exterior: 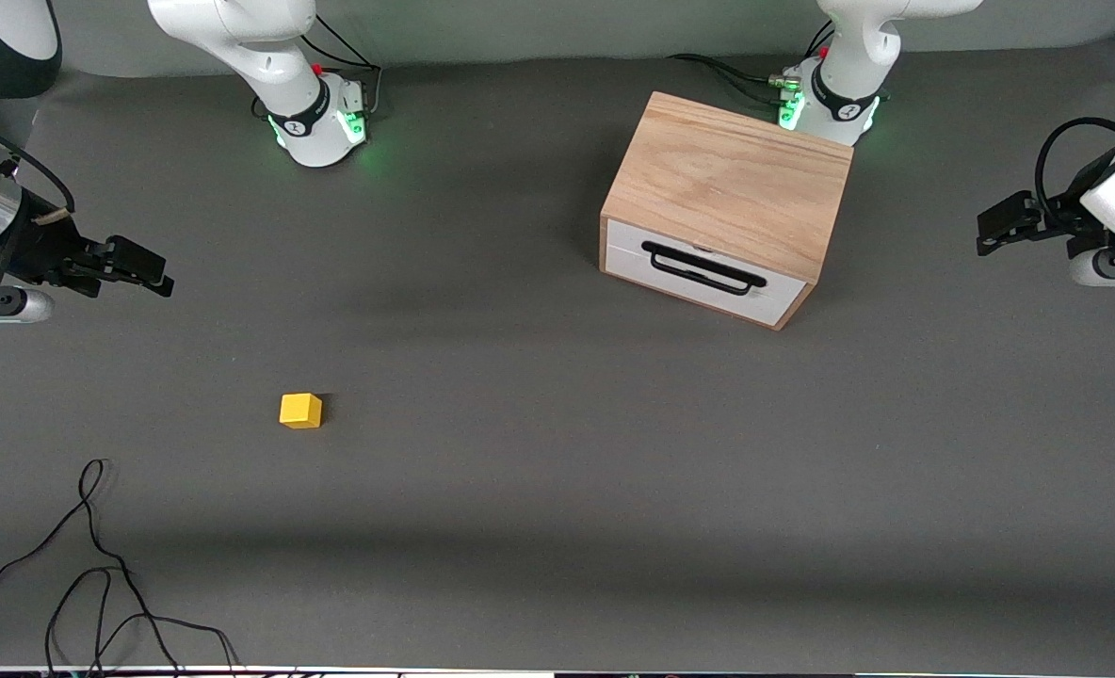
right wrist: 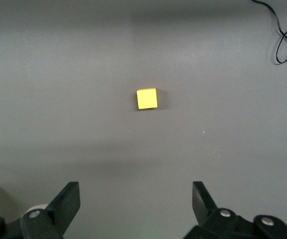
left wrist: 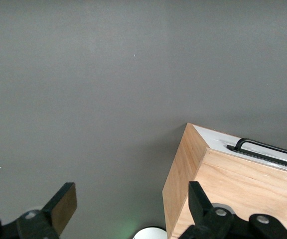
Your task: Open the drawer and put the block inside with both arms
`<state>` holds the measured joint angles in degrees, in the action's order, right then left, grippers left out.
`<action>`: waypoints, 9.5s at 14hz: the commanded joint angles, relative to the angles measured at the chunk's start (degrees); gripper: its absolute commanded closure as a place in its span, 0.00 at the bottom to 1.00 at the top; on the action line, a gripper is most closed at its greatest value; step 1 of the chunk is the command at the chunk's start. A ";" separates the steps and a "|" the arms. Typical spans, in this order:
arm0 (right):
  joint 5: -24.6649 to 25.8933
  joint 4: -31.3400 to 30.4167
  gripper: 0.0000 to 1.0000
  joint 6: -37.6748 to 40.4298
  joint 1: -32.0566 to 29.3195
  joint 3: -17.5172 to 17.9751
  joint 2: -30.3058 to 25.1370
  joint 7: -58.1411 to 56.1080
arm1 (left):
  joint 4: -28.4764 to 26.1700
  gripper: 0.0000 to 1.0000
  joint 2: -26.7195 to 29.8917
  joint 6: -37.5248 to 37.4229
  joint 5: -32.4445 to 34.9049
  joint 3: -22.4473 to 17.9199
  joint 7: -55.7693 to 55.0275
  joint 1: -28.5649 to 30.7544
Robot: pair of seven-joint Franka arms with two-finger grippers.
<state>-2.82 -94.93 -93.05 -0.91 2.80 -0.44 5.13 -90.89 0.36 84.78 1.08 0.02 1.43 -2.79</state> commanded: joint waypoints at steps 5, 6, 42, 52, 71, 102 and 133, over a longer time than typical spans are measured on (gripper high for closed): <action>0.27 2.90 0.00 1.29 0.38 -0.51 3.17 -0.21 | -1.48 0.00 1.05 -0.05 -0.11 -0.11 -0.19 -0.37; 0.36 2.99 0.00 1.11 0.47 -0.51 3.34 -0.21 | -1.39 0.00 0.96 -0.14 -0.20 0.07 -0.98 -0.55; 2.56 7.04 0.00 2.34 2.05 -1.39 6.24 1.28 | -1.66 0.00 -22.23 13.04 -1.16 10.00 -99.25 -20.85; 2.56 6.60 0.00 1.47 2.05 -1.48 6.16 1.28 | -9.73 0.00 -23.39 19.28 -1.16 10.09 -101.80 -21.99; 2.65 -2.37 0.00 -15.40 2.23 -1.39 12.38 1.28 | -9.57 0.00 -27.60 26.58 1.47 10.09 -102.33 -22.96; 3.96 -21.26 0.00 -53.12 4.87 -1.92 26.55 1.28 | 12.14 0.00 -41.58 40.20 5.16 9.83 -103.03 -22.96; 3.88 -22.41 0.60 -54.70 4.95 -2.88 28.31 0.58 | 8.82 0.00 -7.75 -3.84 -1.51 8.07 -27.39 5.68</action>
<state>0.14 -116.85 -147.23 3.57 0.23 28.74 5.35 -76.04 -12.32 79.95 0.35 7.74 -32.66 1.35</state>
